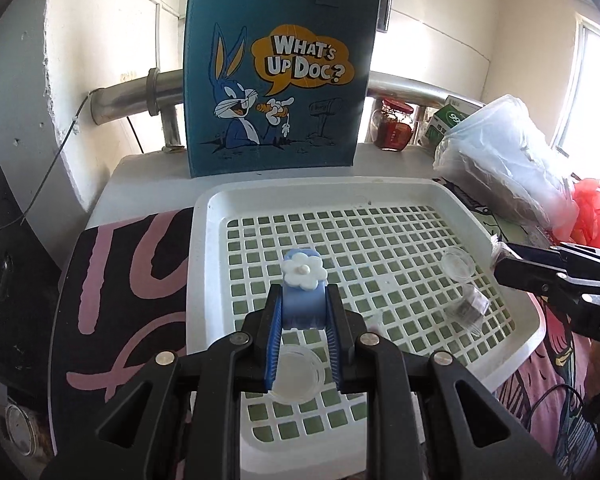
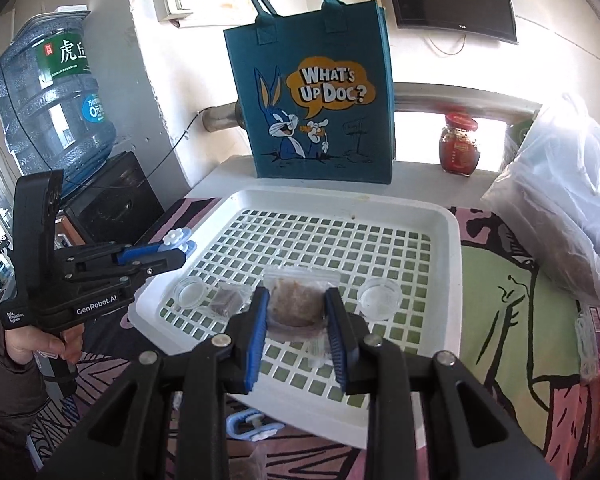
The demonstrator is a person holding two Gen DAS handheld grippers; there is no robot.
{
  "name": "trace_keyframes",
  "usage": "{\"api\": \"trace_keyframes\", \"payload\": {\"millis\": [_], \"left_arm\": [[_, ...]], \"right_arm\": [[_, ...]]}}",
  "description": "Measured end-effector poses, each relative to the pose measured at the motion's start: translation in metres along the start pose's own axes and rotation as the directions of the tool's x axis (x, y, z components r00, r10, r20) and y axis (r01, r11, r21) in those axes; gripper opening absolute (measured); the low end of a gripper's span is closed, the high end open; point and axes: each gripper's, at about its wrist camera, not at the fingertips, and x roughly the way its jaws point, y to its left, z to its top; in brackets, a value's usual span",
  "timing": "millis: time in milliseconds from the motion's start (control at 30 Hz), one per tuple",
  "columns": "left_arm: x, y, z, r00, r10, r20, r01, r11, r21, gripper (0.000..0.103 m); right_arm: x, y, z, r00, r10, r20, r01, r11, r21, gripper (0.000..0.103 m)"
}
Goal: Organize objects
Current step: 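Lower the blue flower clip onto the tray with left tool while right tool releases its bag there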
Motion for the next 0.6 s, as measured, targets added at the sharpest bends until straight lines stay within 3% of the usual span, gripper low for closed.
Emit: {"api": "trace_keyframes", "payload": {"millis": [133,300,367,433,500,600], "left_arm": [[0.036,0.007,0.004,0.997,-0.018,-0.081,0.011,0.997,-0.077,0.019],[0.052,-0.001,0.001,0.994,0.028,-0.108,-0.032,0.999,-0.041,0.019],[0.052,-0.001,0.004,0.994,0.02,-0.104,-0.026,0.998,-0.054,0.029],[0.053,0.001,0.007,0.992,0.0,-0.128,-0.012,0.996,-0.088,0.071],[0.045,0.005,0.008,0.994,-0.013,-0.104,0.0,0.992,-0.124,0.076],[0.018,0.007,0.011,0.997,-0.052,-0.049,0.045,0.989,-0.142,0.077]], "right_arm": [[0.05,-0.006,0.006,0.995,-0.051,-0.084,0.051,0.999,-0.001,0.028],[0.085,-0.015,0.005,0.984,-0.067,-0.165,0.07,0.997,0.011,0.028],[0.092,-0.017,0.005,0.98,-0.08,-0.184,0.084,0.996,0.012,0.029],[0.096,-0.017,0.006,0.977,-0.083,-0.195,0.086,0.996,0.009,0.033],[0.096,-0.017,0.007,0.976,-0.048,-0.212,0.054,0.998,0.024,0.039],[0.067,-0.014,0.01,0.992,-0.046,-0.119,0.049,0.999,0.02,0.046]]}}
